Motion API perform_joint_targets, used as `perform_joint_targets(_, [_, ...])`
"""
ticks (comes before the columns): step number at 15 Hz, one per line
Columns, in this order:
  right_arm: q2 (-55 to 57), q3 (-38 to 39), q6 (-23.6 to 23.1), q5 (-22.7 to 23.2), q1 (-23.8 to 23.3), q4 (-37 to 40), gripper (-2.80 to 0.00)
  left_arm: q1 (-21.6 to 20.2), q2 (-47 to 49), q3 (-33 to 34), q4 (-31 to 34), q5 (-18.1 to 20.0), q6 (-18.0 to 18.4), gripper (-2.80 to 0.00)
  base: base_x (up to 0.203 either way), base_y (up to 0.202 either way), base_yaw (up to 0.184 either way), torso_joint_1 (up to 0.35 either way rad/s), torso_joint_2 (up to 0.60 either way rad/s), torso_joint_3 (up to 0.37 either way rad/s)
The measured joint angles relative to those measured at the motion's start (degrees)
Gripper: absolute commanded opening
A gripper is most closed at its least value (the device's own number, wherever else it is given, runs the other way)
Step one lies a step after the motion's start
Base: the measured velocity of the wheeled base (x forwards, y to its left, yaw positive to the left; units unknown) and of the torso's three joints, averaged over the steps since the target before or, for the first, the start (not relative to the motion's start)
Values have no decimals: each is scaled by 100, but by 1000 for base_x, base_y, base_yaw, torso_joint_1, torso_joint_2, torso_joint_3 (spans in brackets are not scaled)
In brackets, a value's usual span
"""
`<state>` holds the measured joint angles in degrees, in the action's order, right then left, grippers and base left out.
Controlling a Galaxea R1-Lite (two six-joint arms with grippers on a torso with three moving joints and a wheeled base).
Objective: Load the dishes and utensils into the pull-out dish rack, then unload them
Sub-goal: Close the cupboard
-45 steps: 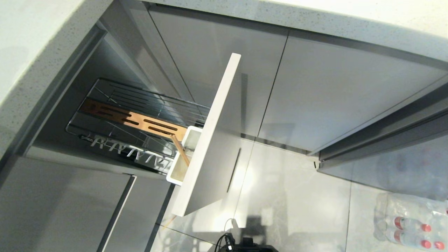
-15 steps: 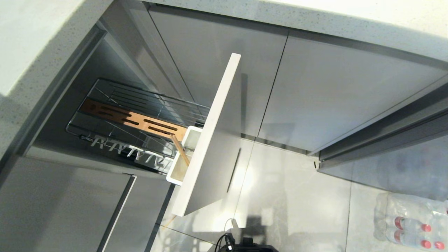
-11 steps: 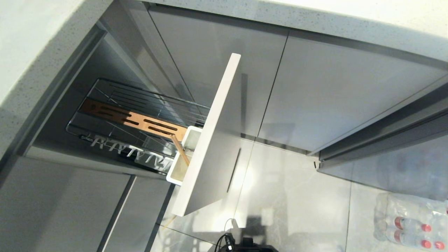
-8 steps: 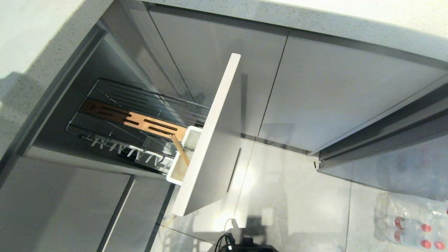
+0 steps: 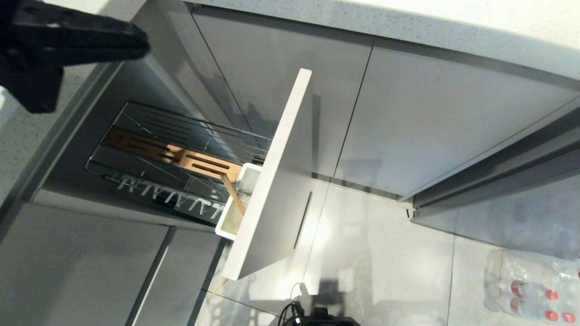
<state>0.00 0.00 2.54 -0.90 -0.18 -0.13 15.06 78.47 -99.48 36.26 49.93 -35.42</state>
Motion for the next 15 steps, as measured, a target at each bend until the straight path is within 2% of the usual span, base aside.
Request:
perform_joint_targets(1, [0, 0, 0, 0, 0, 0, -280, 496, 184, -81, 219, -765, 172, -280, 0, 0, 0, 0, 0, 0])
perform_joint_targets(3, [0, 0, 0, 0, 0, 0, -280, 1430, 493, -157, 531, -2005, 429, -280, 0, 0, 0, 0, 0, 0])
perform_joint_targets(7, [0, 0, 0, 0, 0, 0, -280, 2802, 1002, -62, 674, -3744, 589, -280, 0, 0, 0, 0, 0, 0])
perform_joint_targets(9, [0, 0, 0, -2, 0, 2, -280, 3277, 1260, -6, 674, -4608, 587, -280, 0, 0, 0, 0, 0, 0])
perform_joint_targets(10, [0, 0, 2, -2, 0, 0, -280, 3416, 1368, 3, 671, -4934, 580, -280, 0, 0, 0, 0, 0, 0])
perform_joint_targets(13, [0, 0, 0, 0, 0, 2, -280, 3646, 1535, 6, 671, -5273, 569, -280, 0, 0, 0, 0, 0, 0])
perform_joint_targets(15, [0, 0, 0, 0, 0, 2, -280, 3728, 1623, 6, 679, -5658, 561, -280, 0, 0, 0, 0, 0, 0])
